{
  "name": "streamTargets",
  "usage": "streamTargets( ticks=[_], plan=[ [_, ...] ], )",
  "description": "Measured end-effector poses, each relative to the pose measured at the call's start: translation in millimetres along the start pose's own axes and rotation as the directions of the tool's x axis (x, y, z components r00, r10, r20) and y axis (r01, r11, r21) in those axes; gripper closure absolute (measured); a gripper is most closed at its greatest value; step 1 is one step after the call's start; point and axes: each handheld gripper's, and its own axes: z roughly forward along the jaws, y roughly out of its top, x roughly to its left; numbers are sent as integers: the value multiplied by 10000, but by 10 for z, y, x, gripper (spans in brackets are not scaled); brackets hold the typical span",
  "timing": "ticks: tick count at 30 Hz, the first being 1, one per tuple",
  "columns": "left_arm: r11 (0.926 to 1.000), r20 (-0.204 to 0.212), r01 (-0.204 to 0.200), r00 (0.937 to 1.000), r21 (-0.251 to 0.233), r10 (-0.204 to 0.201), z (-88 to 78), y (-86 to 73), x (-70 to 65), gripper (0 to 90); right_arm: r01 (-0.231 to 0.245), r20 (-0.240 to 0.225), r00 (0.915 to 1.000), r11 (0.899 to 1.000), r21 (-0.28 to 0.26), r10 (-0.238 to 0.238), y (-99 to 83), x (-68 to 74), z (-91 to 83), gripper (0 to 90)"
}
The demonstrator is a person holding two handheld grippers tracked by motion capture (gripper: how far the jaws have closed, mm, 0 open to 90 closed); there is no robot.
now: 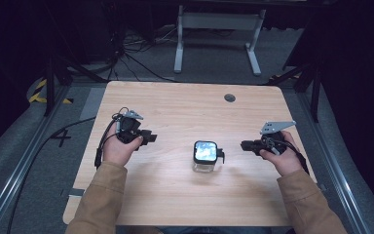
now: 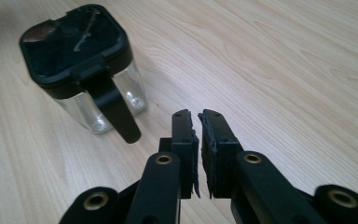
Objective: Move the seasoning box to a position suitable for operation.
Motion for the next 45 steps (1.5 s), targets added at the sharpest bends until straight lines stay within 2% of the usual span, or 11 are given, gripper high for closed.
streamTargets(
  ticks=[4, 8, 12, 13, 14, 16, 19, 21, 27, 39, 45],
  plan=[
    [10000, 43, 0, 10000, -53, 0, -15, 0, -4, 661, -85, -453, 9989, 10000, -27, 84, 6, 22, 1, 870],
    [9997, 35, 145, 9999, -170, -145, -40, -4, -14, 661, -90, -430, 9990, 10000, -21, 89, 7, 22, 2, 873],
    [9998, 60, 32, 10000, -211, -30, -47, -3, -10, 661, -43, -572, 9984, 10000, 55, 46, 11, 44, 7, 896],
    [9998, 42, 59, 10000, -212, -58, -42, -3, -12, 661, -7, -864, 9963, 9999, 132, 18, 12, 63, 20, 899],
    [9999, 83, 55, 10000, -142, -54, -43, -3, -12, 661, 234, -1453, 9892, 9994, 257, -194, 16, 113, 57, 900],
    [9999, 74, 37, 10000, -117, -36, -41, -4, -15, 661, 600, -1928, 9800, 9970, 488, -495, 22, 195, 115, 900],
    [9999, 70, 36, 10000, -145, -35, -44, -1, -22, 662, 902, -2231, 9719, 9942, 591, -749, 37, 276, 175, 900],
    [9999, 66, 12, 10000, -137, -12, -44, 1, -27, 662, 1225, -2656, 9589, 9899, 712, -996, 57, 397, 257, 900],
    [10000, 82, -53, 10000, -69, 54, -29, 0, -27, 661, 1581, -2966, 9467, 9835, 878, -1257, 68, 534, 373, 900],
    [10000, 81, -87, 9999, -45, 88, -29, -1, -29, 662, 1194, -2478, 9647, 9869, 1086, -894, 8, 473, 490, 900],
    [9999, 48, 115, 9999, -118, -115, -44, -15, -34, 661, 1004, -2275, 9708, 9900, 995, -756, 14, 431, 493, 900]
  ],
)
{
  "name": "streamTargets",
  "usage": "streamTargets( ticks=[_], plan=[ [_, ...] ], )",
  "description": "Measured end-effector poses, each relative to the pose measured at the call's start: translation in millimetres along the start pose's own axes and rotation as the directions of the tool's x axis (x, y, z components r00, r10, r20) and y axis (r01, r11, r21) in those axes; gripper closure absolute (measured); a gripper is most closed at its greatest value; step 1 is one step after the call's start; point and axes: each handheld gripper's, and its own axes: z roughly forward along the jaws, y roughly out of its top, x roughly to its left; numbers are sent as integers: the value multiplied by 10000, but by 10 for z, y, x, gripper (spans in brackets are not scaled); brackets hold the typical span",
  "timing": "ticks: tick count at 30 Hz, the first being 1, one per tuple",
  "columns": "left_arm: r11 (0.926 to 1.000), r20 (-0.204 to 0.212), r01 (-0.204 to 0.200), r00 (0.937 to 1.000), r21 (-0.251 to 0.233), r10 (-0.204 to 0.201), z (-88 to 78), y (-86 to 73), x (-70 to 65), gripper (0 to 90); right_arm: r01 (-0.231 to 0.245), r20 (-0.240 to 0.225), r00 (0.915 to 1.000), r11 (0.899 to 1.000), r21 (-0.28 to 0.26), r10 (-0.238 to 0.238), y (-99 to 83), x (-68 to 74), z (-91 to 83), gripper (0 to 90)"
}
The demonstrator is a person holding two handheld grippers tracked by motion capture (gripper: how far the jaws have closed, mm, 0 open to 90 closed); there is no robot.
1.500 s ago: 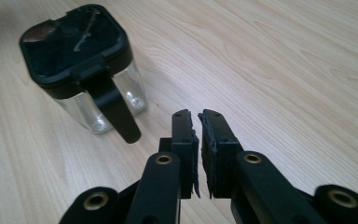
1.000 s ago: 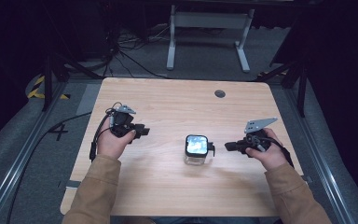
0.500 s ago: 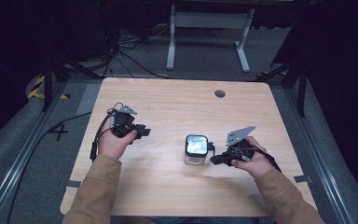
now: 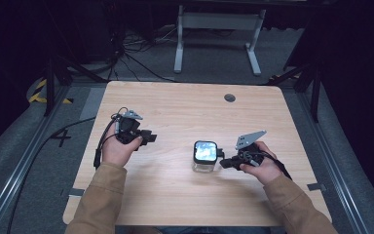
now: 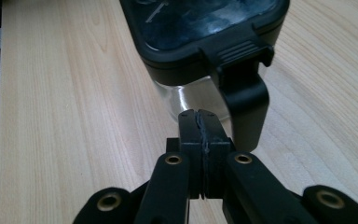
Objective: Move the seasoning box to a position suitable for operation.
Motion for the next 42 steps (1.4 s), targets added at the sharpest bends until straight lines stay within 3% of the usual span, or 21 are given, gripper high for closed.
streamTargets(
  ticks=[10, 14, 26, 30, 33, 36, 40, 42],
  plan=[
    [9999, -85, -118, 9999, -37, 118, -42, -37, 23, 661, -288, 277, 9992, 9992, -276, 296, 9, -135, -18, 900],
    [10000, -138, 24, 9999, -60, -25, -63, -63, 25, 661, -555, 445, 9973, 9965, -631, 584, 14, -245, -7, 900],
    [10000, -108, 42, 9999, 48, -41, -16, -74, 16, 660, -1194, 1276, 9813, 9759, -1826, 1440, 10, -511, 103, 899],
    [9999, 18, -131, 9999, 95, 131, 71, -54, -39, 678, -1128, 1360, 9813, 9792, -1685, 1364, 6, -499, 105, 899],
    [9998, 328, -204, 9993, -69, 206, 192, -21, -104, 756, -936, 1741, 9774, 9838, -1528, 1200, -16, -433, -34, 899],
    [9982, 672, -596, 9960, -28, 596, 394, 57, -207, 796, -635, 2358, 9677, 9916, -1131, 889, -107, -356, -269, 899],
    [9958, 1040, -913, 9904, 12, 907, 580, 148, -258, 841, -1079, 2978, 9434, 9841, -1408, 1460, -328, -380, -616, 899],
    [9947, 1143, -1032, 9882, 21, 1022, 657, 179, -285, 864, -1488, 3239, 9259, 9758, -1603, 1944, -473, -424, -775, 898]
  ],
)
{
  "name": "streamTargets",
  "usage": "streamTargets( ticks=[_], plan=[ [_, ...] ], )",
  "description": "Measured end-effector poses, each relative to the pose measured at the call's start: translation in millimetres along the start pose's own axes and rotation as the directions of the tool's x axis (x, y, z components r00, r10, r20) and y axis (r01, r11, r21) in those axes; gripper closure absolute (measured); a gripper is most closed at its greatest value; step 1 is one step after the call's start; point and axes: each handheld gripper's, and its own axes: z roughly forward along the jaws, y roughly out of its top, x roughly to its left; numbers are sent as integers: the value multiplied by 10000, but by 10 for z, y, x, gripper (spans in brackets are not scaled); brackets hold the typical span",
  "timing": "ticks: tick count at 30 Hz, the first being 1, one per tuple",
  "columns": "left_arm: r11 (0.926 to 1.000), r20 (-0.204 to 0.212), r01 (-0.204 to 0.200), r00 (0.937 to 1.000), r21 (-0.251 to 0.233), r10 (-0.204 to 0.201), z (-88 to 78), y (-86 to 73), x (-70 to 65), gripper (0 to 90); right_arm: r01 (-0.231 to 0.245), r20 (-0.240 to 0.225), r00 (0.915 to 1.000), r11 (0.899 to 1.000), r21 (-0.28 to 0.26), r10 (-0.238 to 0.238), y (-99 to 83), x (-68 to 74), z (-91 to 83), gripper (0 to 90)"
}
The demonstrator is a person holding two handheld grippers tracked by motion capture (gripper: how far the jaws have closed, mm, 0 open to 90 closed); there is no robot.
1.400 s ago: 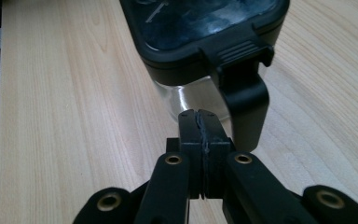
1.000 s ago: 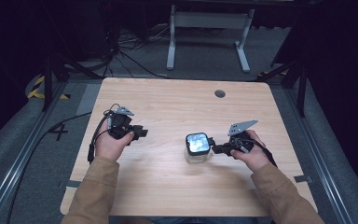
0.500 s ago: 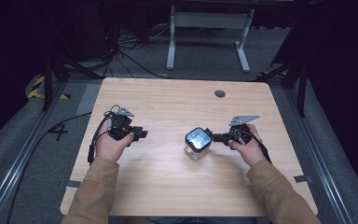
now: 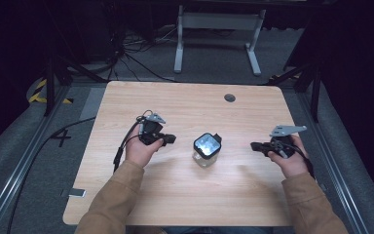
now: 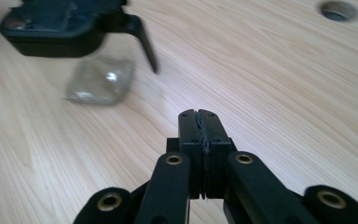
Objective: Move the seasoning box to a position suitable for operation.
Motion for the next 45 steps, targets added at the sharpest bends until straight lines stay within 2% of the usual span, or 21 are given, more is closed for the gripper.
streamTargets(
  ticks=[1, 2, 5, 6, 7, 10, 14, 16, 19, 25, 26, 28, 34, 35, 37, 38, 40, 41, 45],
  plan=[
    [9999, 5, -107, 9999, -27, 107, 58, 22, -8, 868, -126, 148, 9998, 9999, 25, 125, -38, -41, -40, 898],
    [9999, 5, -152, 9999, -18, 152, 92, 35, -11, 870, -449, 311, 9985, 9990, -8, 449, -101, -98, -91, 897],
    [9993, -162, -369, 9992, 0, 369, 242, 62, -16, 870, -1249, 154, 9920, 9920, -197, 1252, -238, -184, -133, 897],
    [9995, -34, -290, 9996, 77, 290, 296, 71, -18, 879, -1383, 162, 9902, 9903, -164, 1386, -280, -200, -135, 897],
    [9990, 93, -390, 9992, 225, 388, 314, 82, -12, 886, -1478, 195, 9888, 9889, -139, 1481, -319, -209, -141, 897],
    [9988, 316, -419, 9987, 265, 411, 411, 100, -54, 892, -1550, 239, 9875, 9875, -273, 1557, -361, -212, -189, 897],
    [9969, 486, -776, 9959, 135, 769, 532, 95, -127, 873, -1607, 241, 9865, 9859, -469, 1620, -377, -216, -252, 897],
    [9970, 536, -752, 9958, 199, 740, 542, 96, -154, 873, -1565, 230, 9872, 9865, -477, 1577, -382, -217, -255, 897],
    [9967, 777, -807, 9937, 34, 801, 550, 104, -181, 876, -1541, 170, 9878, 9869, -485, 1551, -375, -198, -250, 897],
    [9938, 1017, -1065, 9895, 318, 1028, 525, 97, -257, 891, -1466, 44, 9891, 9876, -565, 1471, -341, -174, -254, 896],
    [9924, 1146, -1116, 9878, 518, 1051, 506, 98, -280, 891, -1445, 36, 9894, 9878, -578, 1449, -335, -173, -257, 896],
    [9919, 1231, -1160, 9864, 524, 1089, 502, 83, -329, 891, -1434, -12, 9896, 9878, -602, 1436, -321, -171, -261, 896],
    [9833, 1816, -1491, 9749, 1047, 1285, 522, 50, -506, 885, -1380, -119, 9904, 9884, -630, 1376, -289, -165, -244, 896],
    [9833, 1816, -1491, 9749, 1047, 1285, 522, 50, -506, 880, -1380, -119, 9904, 9884, -630, 1376, -289, -165, -244, 896],
    [9796, 1978, -1676, 9697, 1110, 1435, 548, 37, -580, 877, -1356, -157, 9907, 9886, -656, 1349, -281, -164, -239, 896],
    [9748, 2124, -1881, 9640, 1198, 1599, 569, 42, -636, 872, -1347, -160, 9909, 9888, -639, 1340, -279, -162, -230, 896],
    [9755, 2192, -1867, 9628, 1159, 1582, 582, 44, -665, 870, -1330, -168, 9911, 9890, -643, 1321, -276, -162, -224, 897],
    [9740, 2380, -1959, 9572, 1134, 1648, 612, 49, -717, 868, -1331, -185, 9911, 9890, -647, 1322, -273, -159, -222, 897],
    [9702, 2452, -2104, 9533, 1200, 1764, 660, 55, -768, 855, -1296, -238, 9914, 9894, -651, 1283, -266, -152, -224, 897]
  ],
)
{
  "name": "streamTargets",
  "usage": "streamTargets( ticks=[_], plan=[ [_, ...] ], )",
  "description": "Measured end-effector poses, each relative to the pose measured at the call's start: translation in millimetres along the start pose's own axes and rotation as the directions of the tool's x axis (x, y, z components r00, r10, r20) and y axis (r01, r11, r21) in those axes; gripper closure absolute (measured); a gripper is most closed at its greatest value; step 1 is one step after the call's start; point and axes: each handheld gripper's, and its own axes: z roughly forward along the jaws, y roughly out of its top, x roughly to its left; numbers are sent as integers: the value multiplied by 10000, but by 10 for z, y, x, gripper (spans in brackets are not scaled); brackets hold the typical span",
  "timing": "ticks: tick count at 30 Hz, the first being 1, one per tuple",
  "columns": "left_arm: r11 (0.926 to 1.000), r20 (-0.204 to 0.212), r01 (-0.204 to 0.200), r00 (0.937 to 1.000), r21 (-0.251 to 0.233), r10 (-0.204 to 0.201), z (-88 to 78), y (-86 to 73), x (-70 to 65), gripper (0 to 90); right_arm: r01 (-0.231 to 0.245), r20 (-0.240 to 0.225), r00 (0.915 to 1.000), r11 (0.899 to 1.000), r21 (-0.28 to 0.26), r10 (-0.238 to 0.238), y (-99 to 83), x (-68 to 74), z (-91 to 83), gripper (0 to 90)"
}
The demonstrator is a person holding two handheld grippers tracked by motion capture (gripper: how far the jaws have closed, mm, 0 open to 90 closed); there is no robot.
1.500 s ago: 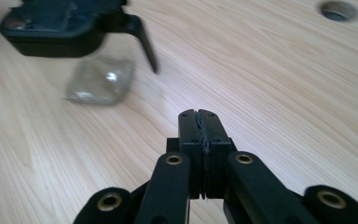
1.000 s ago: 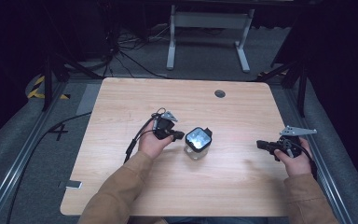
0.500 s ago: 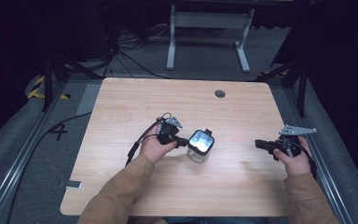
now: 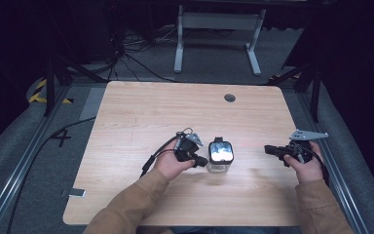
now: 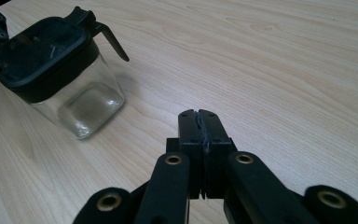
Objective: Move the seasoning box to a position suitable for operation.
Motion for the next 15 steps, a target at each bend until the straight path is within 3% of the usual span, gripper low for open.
streamTargets(
  ticks=[4, 9, 13, 15],
  plan=[
    [9999, -141, 102, 9998, 25, -102, -62, -4, 20, 840, 50, -26, 10000, 10000, -40, -50, 9, 7, -7, 898],
    [9963, -344, 466, 9982, -719, -492, -231, -5, 70, 828, 117, -74, 9999, 9999, -84, -117, 36, 25, -3, 898],
    [9850, -446, 573, 9969, -1626, -653, -405, 49, 68, 805, 185, -155, 9997, 9998, -83, -186, 61, 54, 5, 897],
    [9816, -484, 507, 9970, -1842, -606, -464, 78, 60, 799, 260, -160, 9995, 9996, -104, -262, 70, 61, 11, 898]
  ],
)
